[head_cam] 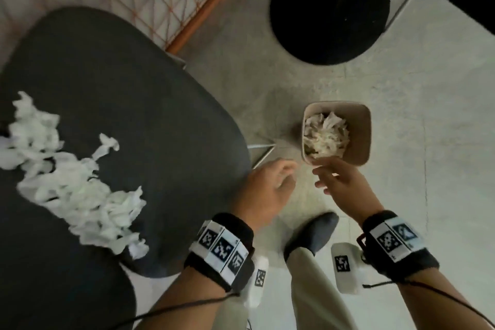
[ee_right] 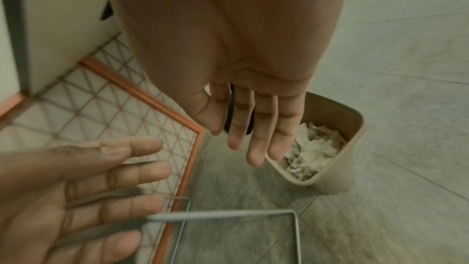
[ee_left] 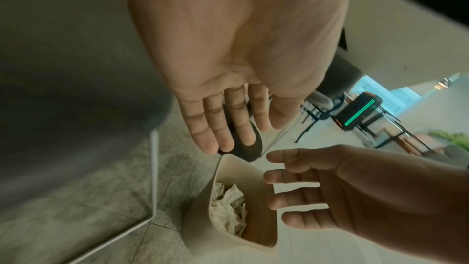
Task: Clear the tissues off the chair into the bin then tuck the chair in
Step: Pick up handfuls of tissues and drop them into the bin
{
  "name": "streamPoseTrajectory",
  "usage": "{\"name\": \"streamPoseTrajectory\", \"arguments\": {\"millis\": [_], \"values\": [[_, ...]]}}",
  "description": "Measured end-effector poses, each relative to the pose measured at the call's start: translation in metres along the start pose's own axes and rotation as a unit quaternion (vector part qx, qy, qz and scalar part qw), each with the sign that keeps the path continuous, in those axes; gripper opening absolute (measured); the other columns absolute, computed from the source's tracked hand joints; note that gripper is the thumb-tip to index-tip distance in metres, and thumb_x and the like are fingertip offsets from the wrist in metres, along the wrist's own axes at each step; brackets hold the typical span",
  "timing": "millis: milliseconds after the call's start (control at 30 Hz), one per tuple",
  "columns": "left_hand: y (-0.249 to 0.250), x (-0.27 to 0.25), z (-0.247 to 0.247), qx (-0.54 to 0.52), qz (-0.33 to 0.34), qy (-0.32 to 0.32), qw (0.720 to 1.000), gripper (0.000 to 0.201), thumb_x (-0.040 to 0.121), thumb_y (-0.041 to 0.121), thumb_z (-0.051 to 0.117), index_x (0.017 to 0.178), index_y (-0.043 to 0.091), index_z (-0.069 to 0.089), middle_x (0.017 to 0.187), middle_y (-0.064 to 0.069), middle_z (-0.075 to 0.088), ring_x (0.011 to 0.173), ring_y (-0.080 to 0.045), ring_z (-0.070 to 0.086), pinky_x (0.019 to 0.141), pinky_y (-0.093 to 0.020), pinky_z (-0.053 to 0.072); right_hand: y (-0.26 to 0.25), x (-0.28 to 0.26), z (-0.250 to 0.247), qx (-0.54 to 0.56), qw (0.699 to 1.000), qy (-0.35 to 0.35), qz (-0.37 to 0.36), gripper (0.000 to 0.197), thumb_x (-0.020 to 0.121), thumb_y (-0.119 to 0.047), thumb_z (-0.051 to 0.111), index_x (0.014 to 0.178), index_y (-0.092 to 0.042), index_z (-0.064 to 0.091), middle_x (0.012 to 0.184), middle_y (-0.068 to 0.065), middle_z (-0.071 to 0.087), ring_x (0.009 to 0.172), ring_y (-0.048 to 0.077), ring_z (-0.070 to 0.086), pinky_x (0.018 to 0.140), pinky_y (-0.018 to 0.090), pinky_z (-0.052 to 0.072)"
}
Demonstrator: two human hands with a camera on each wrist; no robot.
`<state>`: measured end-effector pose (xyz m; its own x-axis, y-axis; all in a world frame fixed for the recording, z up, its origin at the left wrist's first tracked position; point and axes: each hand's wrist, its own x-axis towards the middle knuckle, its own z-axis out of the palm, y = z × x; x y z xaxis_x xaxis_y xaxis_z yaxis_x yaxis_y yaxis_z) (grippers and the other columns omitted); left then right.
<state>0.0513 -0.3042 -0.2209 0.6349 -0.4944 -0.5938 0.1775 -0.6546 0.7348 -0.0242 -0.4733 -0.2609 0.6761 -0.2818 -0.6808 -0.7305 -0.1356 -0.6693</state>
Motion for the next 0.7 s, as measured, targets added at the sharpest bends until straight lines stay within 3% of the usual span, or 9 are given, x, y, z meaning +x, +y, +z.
{"name": "streamPoseTrajectory", "arguments": {"millis": [67, 167, 267, 367, 433, 467, 600, 700], "values": [[-0.006, -0.034, -0.025, -0.040, -0.014, 0.036, 0.998, 0.028, 0.095, 0.018, 0.057, 0.122, 0.018, 0.065, 0.115, 0.006, 0.069, 0.100, 0.004, 0.062, 0.085, -0.009, 0.047, -0.022, -0.016, 0.019, -0.023, 0.999, -0.016, -0.016, 0.023, 0.093, -0.014, 0.055, 0.100, -0.031, 0.067, 0.092, 0.001, 0.072, 0.079, 0.019, 0.070, 0.077, 0.041, 0.056], [-0.021, -0.080, -0.063, -0.062, -0.050, 0.086, 0.993, 0.026, 0.096, 0.023, 0.056, 0.121, 0.025, 0.064, 0.113, 0.011, 0.070, 0.099, 0.004, 0.063, 0.088, -0.018, 0.052, -0.059, -0.034, 0.050, -0.072, 0.994, -0.059, -0.052, 0.023, 0.093, -0.014, 0.055, 0.107, -0.029, 0.067, 0.093, -0.003, 0.072, 0.086, 0.017, 0.068, 0.080, 0.037, 0.055], [-0.042, -0.115, -0.097, -0.073, -0.086, 0.142, 0.983, 0.025, 0.097, 0.022, 0.056, 0.119, 0.028, 0.064, 0.110, 0.015, 0.069, 0.099, 0.003, 0.063, 0.089, -0.024, 0.053, -0.095, -0.044, 0.084, -0.120, 0.984, -0.094, -0.092, 0.024, 0.093, -0.013, 0.054, 0.110, -0.024, 0.067, 0.098, -0.004, 0.071, 0.089, 0.015, 0.067, 0.077, 0.024, 0.050], [-0.069, -0.139, -0.127, -0.083, -0.118, 0.205, 0.968, 0.030, 0.092, 0.007, 0.055, 0.115, 0.025, 0.066, 0.107, 0.010, 0.069, 0.098, -0.005, 0.064, 0.089, -0.030, 0.054, -0.130, -0.049, 0.122, -0.165, 0.969, -0.128, -0.128, 0.026, 0.091, -0.008, 0.053, 0.109, -0.019, 0.068, 0.098, -0.004, 0.071, 0.088, 0.010, 0.065, 0.072, 0.005, 0.044], [-0.091, -0.149, -0.145, -0.074, -0.141, 0.257, 0.953, 0.034, 0.088, 0.003, 0.054, 0.110, 0.024, 0.067, 0.108, 0.010, 0.068, 0.097, -0.009, 0.063, 0.089, -0.034, 0.054, -0.151, -0.051, 0.149, -0.200, 0.956, -0.144, -0.161, 0.028, 0.090, -0.004, 0.053, 0.109, -0.017, 0.068, 0.096, -0.003, 0.071, 0.086, 0.011, 0.065, 0.072, 0.000, 0.042], [-0.102, -0.152, -0.152, -0.064, -0.153, 0.287, 0.944, 0.034, 0.086, 0.002, 0.055, 0.108, 0.024, 0.067, 0.108, 0.009, 0.067, 0.096, -0.012, 0.063, 0.089, -0.036, 0.054, -0.159, -0.051, 0.163, -0.215, 0.949, -0.157, -0.171, 0.028, 0.089, -0.004, 0.053, 0.109, -0.016, 0.069, 0.095, -0.002, 0.071, 0.085, 0.012, 0.065, 0.073, 0.002, 0.044], [-0.139, -0.158, -0.177, -0.048, -0.218, 0.379, 0.898, 0.026, 0.084, 0.006, 0.060, 0.104, 0.021, 0.067, 0.111, 0.003, 0.058, 0.104, -0.021, 0.060, 0.090, -0.043, 0.052, -0.182, -0.045, 0.218, -0.289, 0.917, -0.211, -0.174, 0.026, 0.088, -0.010, 0.056, 0.110, -0.021, 0.066, 0.097, -0.003, 0.070, 0.083, 0.017, 0.067, 0.083, 0.035, 0.054], [-0.154, -0.158, -0.189, -0.052, -0.274, 0.395, 0.876, 0.031, 0.085, 0.009, 0.061, 0.113, 0.023, 0.062, 0.125, 0.001, 0.050, 0.112, -0.022, 0.056, 0.093, -0.042, 0.052, -0.187, -0.041, 0.252, -0.342, 0.892, -0.235, -0.176, 0.027, 0.086, -0.017, 0.060, 0.110, -0.026, 0.066, 0.106, -0.003, 0.069, 0.083, 0.020, 0.067, 0.084, 0.037, 0.053]]}}
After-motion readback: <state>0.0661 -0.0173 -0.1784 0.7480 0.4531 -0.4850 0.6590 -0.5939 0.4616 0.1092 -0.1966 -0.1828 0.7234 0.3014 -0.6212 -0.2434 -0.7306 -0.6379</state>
